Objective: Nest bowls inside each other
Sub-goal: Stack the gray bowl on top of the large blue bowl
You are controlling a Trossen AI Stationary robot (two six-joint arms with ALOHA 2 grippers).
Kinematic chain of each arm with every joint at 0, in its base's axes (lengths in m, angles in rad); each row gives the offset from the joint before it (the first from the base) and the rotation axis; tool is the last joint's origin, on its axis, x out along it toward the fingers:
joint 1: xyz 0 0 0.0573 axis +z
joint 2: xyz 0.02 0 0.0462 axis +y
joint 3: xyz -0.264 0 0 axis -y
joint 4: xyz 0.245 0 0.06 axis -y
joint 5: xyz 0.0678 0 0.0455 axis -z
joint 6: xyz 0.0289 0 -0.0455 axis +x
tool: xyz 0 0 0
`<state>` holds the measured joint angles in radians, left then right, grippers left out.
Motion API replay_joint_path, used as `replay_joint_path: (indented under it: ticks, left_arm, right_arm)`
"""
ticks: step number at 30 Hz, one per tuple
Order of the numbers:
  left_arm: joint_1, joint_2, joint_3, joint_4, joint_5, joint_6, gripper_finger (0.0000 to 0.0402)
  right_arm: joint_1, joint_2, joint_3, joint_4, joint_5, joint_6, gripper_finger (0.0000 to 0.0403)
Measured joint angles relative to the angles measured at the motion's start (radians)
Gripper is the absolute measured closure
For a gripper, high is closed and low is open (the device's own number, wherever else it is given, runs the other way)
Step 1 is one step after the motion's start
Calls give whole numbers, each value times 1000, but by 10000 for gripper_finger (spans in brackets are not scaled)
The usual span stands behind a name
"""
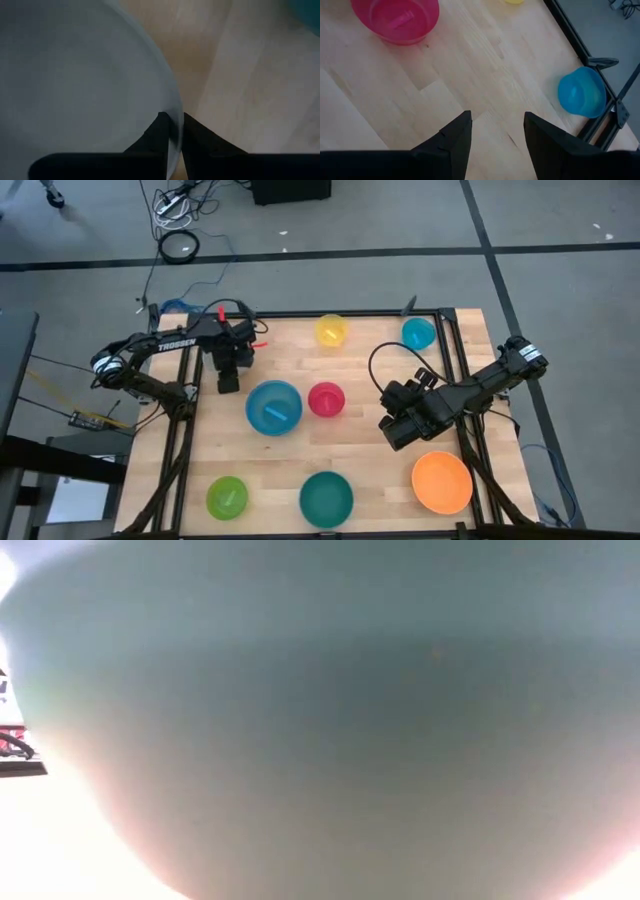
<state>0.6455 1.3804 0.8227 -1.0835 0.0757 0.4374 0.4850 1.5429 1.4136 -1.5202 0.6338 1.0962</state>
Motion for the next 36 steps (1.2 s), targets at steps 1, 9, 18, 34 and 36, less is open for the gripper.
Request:
replay_joint_path:
  ticks: [1, 9, 18, 34, 36]
  left_arm:
    - [-1, 0, 0, 1, 0, -1, 357]
    - [-6, -2, 0, 40, -25, -12, 369]
    - [-6, -14, 1, 68, -126, -13, 384]
    - [-117, -256, 317, -32, 34, -131, 391]
    - [-185, -270, 352, -30, 86, -177, 391]
  right_arm:
    - [0, 0, 0, 0, 0, 0, 236]
    - [0, 0, 0, 0, 0, 0, 236]
    - [7, 0, 0, 0, 0, 1, 236]
    - [13, 0, 0, 0, 48, 11, 236]
    - [13, 0, 0, 0, 48, 11, 236]
